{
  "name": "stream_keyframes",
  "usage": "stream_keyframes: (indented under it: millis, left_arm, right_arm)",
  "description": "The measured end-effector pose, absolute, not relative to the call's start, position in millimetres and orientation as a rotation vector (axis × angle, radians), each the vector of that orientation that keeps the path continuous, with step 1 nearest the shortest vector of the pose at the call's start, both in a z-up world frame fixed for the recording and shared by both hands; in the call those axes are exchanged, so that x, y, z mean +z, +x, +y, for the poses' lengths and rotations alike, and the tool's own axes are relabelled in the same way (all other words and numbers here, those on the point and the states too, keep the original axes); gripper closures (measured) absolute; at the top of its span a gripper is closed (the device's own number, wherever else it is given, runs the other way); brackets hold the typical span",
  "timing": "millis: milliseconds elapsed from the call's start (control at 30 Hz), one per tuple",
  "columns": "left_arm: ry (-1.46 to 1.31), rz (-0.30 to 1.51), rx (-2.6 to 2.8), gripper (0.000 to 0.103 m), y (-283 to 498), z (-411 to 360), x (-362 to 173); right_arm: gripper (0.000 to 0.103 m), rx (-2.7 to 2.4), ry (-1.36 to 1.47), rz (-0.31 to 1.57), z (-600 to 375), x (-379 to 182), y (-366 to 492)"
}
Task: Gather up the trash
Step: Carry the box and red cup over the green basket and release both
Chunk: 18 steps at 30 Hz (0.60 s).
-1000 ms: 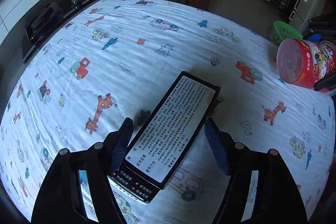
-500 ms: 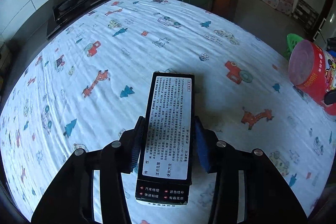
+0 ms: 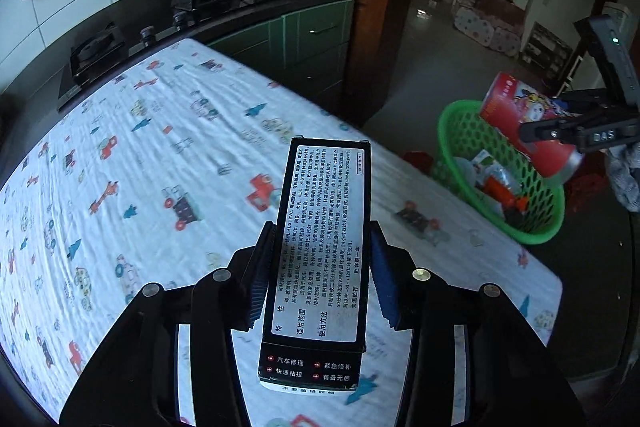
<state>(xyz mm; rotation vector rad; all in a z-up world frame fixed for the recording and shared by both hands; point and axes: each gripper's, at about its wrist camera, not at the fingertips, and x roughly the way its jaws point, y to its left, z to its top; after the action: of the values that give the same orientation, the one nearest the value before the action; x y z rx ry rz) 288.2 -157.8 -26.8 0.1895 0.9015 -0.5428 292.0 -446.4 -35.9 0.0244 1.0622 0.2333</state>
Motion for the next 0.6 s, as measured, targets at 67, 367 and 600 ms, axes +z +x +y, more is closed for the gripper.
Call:
stream_keyframes:
  millis: [67, 367, 600]
  left_arm:
    - [0.196, 0.893, -0.575, 0.058, 282.1, -179.4, -24.0]
    - [0.227, 0.884, -0.670, 0.058, 264.9, -254.1, -21.6]
    - [0.220, 0.911, -0.715, 0.058, 268.9, -301.3, -32.5]
  right_arm:
    - [0.033, 0.183, 0.065, 1.065, -472.8, -42.4, 290.2]
    - [0.033, 0.016, 0.161, 1.094, -553.1, -85.3, 285.2]
    - [0.032, 0.003, 0.227, 1.099, -575.8, -103.5, 276.6]
